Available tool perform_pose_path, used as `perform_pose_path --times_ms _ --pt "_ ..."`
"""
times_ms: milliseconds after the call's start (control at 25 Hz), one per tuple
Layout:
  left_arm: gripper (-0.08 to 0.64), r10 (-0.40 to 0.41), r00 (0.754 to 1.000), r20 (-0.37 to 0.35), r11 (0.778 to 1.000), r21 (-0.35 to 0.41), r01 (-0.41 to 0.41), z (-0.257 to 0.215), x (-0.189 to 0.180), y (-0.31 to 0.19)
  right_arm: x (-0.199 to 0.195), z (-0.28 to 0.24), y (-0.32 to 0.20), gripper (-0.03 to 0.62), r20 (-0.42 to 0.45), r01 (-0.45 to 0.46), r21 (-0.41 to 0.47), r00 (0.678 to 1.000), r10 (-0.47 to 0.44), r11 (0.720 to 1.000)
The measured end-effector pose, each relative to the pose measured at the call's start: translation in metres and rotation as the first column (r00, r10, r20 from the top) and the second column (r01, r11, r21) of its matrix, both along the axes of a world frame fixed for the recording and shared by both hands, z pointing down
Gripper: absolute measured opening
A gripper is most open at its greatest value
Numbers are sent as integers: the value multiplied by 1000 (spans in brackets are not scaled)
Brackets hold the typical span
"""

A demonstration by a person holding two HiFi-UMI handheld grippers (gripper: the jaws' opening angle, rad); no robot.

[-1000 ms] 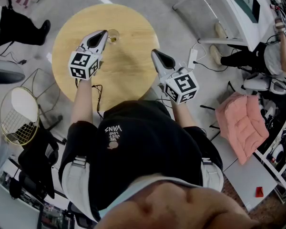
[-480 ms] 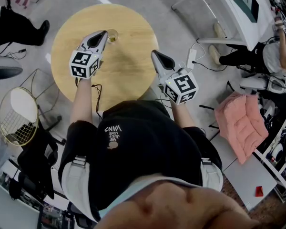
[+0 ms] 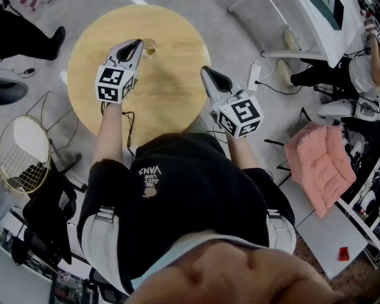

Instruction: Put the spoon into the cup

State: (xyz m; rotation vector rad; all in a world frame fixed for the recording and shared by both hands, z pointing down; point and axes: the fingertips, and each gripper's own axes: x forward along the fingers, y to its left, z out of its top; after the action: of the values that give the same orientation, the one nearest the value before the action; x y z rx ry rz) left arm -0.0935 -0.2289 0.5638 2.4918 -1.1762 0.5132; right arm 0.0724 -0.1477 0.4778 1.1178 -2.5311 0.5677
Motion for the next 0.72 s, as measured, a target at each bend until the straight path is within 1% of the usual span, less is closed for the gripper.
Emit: perform_pose_path --times_ms 80,240,440,720 --pt "11 4 1000 8 1000 7 -4 0 2 0 0 0 1 -2 1 -1 0 1000 1 1000" --pt "11 -2 1000 -1 1000 2 2 2 1 0 0 1 1 -2 3 1 0 1000 -1 1000" --pt "11 13 999 38 999 35 -15 0 4 3 1 -2 4 -2 3 0 2 1000 -1 1000" --pt "12 4 999 42 999 35 -6 2 2 1 -1 -5 3 -2 2 4 9 1000 -4 1000"
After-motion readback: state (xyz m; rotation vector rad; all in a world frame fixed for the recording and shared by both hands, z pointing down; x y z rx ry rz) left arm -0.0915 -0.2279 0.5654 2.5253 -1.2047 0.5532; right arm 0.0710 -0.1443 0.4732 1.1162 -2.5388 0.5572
